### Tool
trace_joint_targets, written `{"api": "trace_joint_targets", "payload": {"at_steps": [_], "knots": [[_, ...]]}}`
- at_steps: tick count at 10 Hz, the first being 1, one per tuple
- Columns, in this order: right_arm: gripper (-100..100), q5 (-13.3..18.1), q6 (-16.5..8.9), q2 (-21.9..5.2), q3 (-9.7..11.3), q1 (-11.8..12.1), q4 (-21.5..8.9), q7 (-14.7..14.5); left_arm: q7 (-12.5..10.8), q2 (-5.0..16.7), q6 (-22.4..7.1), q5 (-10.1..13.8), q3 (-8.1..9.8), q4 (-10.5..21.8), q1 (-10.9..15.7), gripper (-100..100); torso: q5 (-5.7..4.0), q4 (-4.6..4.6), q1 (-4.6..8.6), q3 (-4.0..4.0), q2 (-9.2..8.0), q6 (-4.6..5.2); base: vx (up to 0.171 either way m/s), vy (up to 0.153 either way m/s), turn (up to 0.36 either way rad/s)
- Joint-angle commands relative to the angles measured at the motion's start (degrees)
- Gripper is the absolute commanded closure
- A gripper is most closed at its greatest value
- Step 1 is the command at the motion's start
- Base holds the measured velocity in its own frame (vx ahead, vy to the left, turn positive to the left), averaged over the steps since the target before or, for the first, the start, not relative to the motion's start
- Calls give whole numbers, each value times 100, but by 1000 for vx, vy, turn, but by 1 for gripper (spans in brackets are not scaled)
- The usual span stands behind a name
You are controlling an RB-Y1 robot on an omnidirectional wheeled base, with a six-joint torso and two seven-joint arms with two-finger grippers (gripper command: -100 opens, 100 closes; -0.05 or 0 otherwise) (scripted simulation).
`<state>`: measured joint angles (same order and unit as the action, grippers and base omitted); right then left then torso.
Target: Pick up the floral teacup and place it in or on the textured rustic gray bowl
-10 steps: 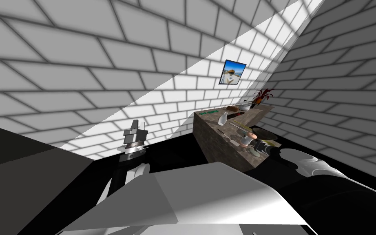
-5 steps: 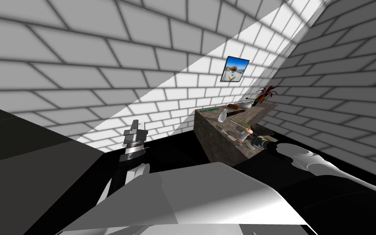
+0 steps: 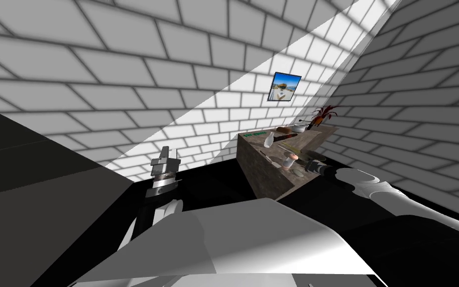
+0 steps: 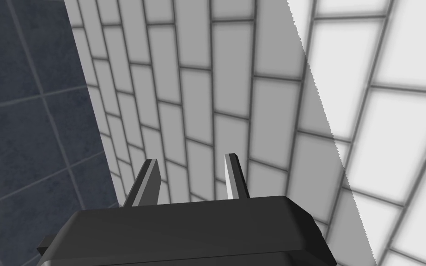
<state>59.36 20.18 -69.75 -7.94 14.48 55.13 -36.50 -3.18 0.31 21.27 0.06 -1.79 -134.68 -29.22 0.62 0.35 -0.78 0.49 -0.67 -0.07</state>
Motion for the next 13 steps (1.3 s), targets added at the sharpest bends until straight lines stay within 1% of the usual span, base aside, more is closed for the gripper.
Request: {"api": "trace_joint_targets", "payload": {"at_steps": [1,3,4,5,6,9,10,12,13], "knots": [[100,158,17,-28,-188,-100,155,-16,0,0,0,0,0,0,0,0,0,0,0,0,0,0,-181,-46,97],[100,232,23,-48,-271,-186,215,-33,0,0,0,0,0,0,1,0,7,10,-7,22,-36,3,-140,-37,42],[100,295,-1,-75,-347,-284,300,-84,0,0,0,0,0,0,0,0,8,9,-9,17,-24,4,-106,-57,23],[100,295,-1,-75,-347,-284,300,-84,0,0,0,0,0,0,0,0,14,12,-5,17,-23,3,-71,-55,22],[100,310,-74,-102,-367,-338,385,-174,0,0,0,0,0,0,0,0,8,8,-4,11,-13,5,-38,-84,-5],[100,285,-310,-156,-303,-316,543,-425,0,1,0,0,1,0,-1,0,10,2,29,-8,23,3,24,-147,-7],[100,275,-442,-185,-255,-265,613,-561,0,1,0,0,1,0,-2,0,7,-1,43,-14,32,5,91,-208,-26],[100,263,-588,-216,-199,-198,682,-706,0,2,0,0,2,0,-2,0,3,-11,60,-32,59,4,85,-197,-18],[100,248,-736,-244,-139,-122,745,-851,0,2,0,0,2,0,-2,0,2,-14,55,-33,57,4,79,-211,-25]]}}
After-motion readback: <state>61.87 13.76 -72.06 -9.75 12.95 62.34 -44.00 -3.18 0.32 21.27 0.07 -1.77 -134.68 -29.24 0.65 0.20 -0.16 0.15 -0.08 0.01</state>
